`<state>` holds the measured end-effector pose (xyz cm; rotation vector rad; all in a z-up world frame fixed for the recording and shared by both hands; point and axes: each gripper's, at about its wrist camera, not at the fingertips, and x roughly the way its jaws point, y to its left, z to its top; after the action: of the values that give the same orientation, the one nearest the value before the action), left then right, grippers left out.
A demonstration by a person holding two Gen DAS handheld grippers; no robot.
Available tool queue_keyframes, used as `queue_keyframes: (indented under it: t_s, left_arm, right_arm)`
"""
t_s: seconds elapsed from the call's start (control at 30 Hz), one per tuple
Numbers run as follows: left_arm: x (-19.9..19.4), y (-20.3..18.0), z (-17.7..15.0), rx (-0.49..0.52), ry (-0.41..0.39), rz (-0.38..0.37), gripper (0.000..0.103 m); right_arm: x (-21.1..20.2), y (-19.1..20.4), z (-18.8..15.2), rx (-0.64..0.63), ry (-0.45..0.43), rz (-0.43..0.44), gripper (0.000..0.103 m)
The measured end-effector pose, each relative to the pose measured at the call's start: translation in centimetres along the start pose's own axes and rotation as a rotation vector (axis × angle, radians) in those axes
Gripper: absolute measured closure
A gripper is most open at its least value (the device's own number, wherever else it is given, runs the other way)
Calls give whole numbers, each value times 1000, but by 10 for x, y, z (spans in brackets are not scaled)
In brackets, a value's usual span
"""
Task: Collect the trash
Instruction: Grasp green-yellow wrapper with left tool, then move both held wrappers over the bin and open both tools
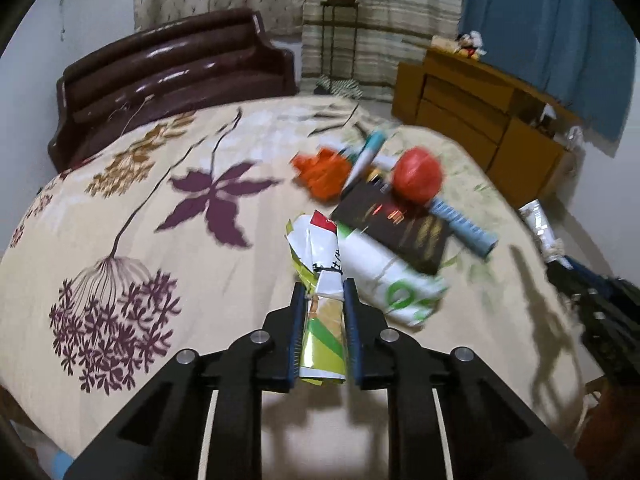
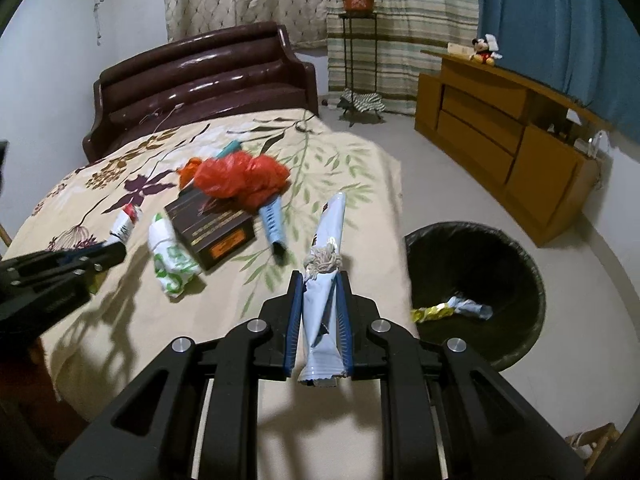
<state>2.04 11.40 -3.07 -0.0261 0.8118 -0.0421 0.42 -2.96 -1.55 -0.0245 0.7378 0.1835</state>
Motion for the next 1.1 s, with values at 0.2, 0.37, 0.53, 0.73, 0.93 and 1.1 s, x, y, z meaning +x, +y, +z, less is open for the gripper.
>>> queue_keyframes:
  t_s: [0.2, 0.37, 0.53, 0.73, 0.93, 1.1]
  left_arm:
    - [-7, -32, 22, 49, -72, -76, 83]
    - [5, -71, 40, 108, -95, -139, 83]
    - [23, -111, 50, 164, -97, -180, 83]
    - [48, -154, 58, 223, -87, -208, 83]
    - [73, -188, 64, 268, -59, -218, 83]
    - [88, -211, 67, 293, -48, -216, 83]
  right_arm:
    - [-3, -27, 9, 27, -42, -61, 86]
    - [0, -56, 16, 52, -60, -115, 86]
    - [7, -87, 19, 79, -62, -173, 86]
    - [18, -122, 20, 113, -55, -207, 86]
    - [29, -148, 17, 139, -49, -225, 86]
    - [36, -167, 16, 163, -47, -228, 86]
